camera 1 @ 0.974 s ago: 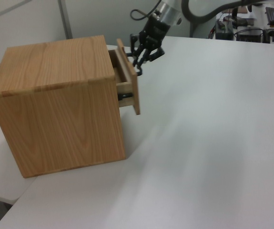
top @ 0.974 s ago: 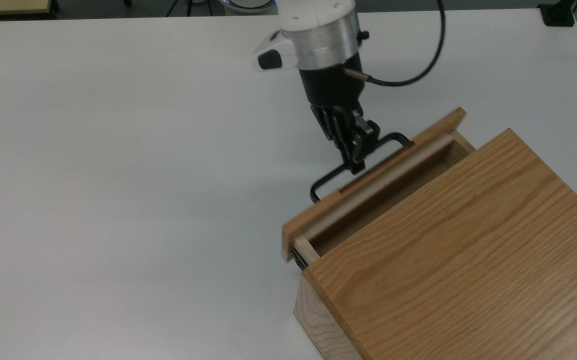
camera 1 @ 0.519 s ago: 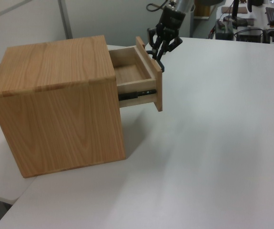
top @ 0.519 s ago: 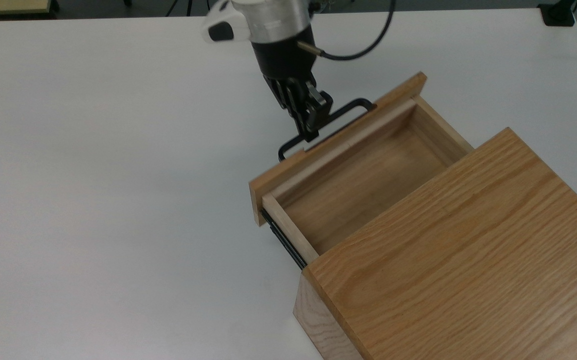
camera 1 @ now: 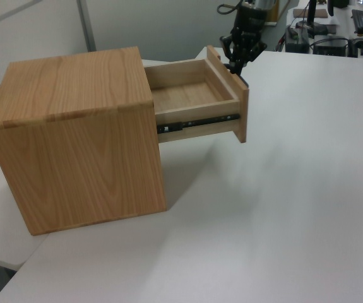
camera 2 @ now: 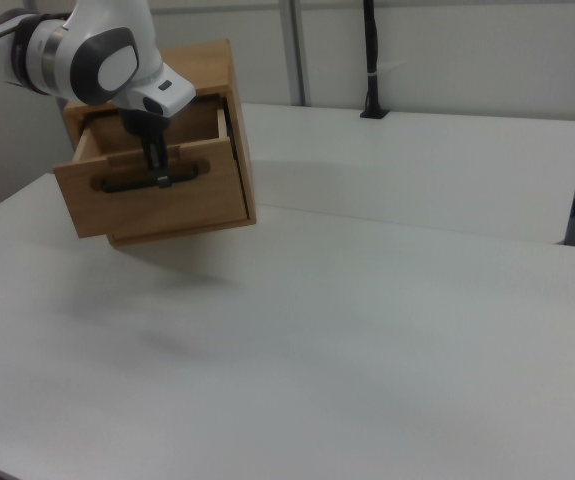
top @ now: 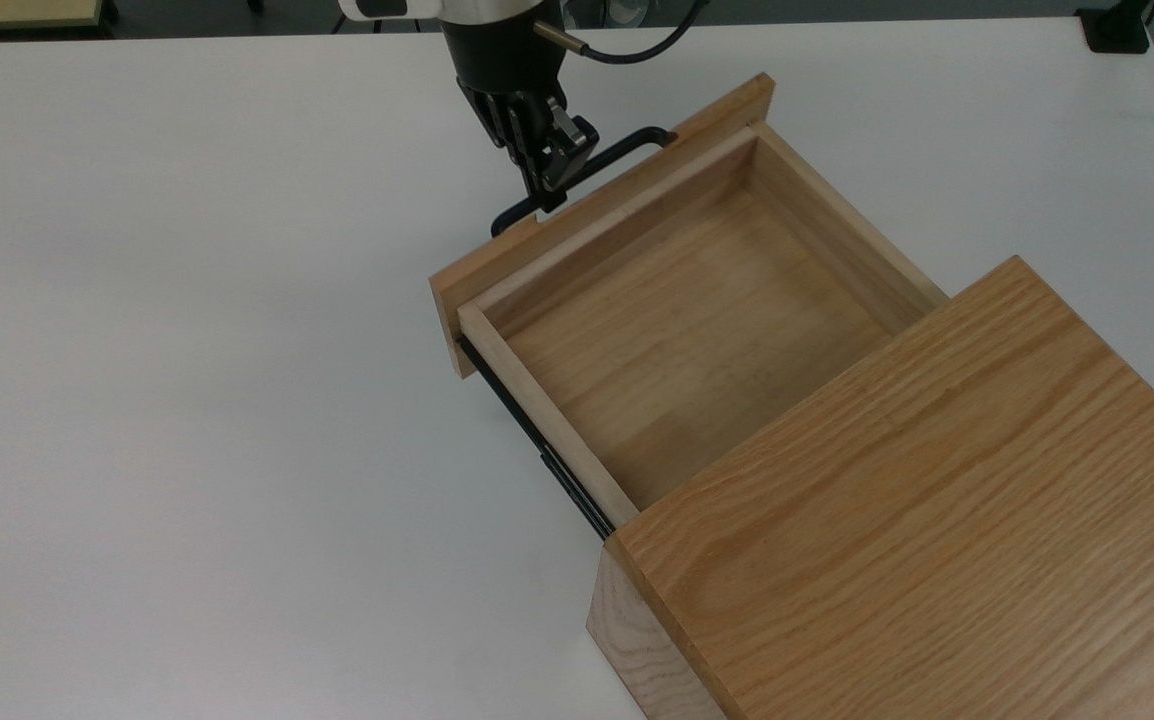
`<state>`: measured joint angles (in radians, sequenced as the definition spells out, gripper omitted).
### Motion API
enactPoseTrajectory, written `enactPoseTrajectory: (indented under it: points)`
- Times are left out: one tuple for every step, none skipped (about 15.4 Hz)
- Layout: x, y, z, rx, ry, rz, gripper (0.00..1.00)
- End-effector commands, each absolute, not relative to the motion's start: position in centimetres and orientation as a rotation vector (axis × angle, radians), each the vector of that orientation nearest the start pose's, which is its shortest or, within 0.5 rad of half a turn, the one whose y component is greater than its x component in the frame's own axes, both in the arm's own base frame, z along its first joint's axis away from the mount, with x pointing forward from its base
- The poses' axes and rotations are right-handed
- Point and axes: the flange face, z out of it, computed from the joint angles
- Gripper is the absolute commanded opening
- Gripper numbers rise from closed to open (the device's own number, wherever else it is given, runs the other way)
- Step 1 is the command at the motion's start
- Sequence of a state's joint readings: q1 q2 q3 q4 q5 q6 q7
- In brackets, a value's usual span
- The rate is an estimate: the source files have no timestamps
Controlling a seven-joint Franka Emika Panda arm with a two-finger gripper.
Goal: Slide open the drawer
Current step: 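Grip the black handle and pull the drawer out of the cabinet, then release the handle and raise the gripper away from the drawer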
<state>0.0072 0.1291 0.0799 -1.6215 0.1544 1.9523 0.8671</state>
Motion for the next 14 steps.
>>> enactPoseTrajectory:
  points:
    - [59.9,4.3,55.2,-2.766,1.076,-0.115,0.10]
    - [59.6,3.8,55.5,-2.768,1.081,-0.106,0.20]
    - [59.4,3.3,55.7,-2.768,1.089,-0.097,0.31]
    - [59.2,3.1,56.1,-2.775,1.078,-0.095,0.42]
    - [58.9,2.9,56.6,-2.774,1.076,-0.105,0.60]
    - [58.8,2.3,57.1,-2.769,1.085,-0.114,0.68]
    - [58.7,1.9,57.6,-2.764,1.089,-0.126,0.87]
    - [58.7,1.6,58.2,-2.757,1.095,-0.141,1.00]
    - [58.3,1.5,59.6,-2.752,1.091,-0.168,1.00]
    - [58.1,1.2,60.5,-2.752,1.087,-0.186,1.00]
    - [57.8,0.8,61.7,-2.757,1.083,-0.205,1.00]
    - [57.2,0.8,62.9,-2.763,1.069,-0.214,1.00]
    - [56.6,0.8,63.9,-2.760,1.071,-0.212,1.00]
    - [55.8,0.8,64.8,-2.763,1.068,-0.208,1.00]
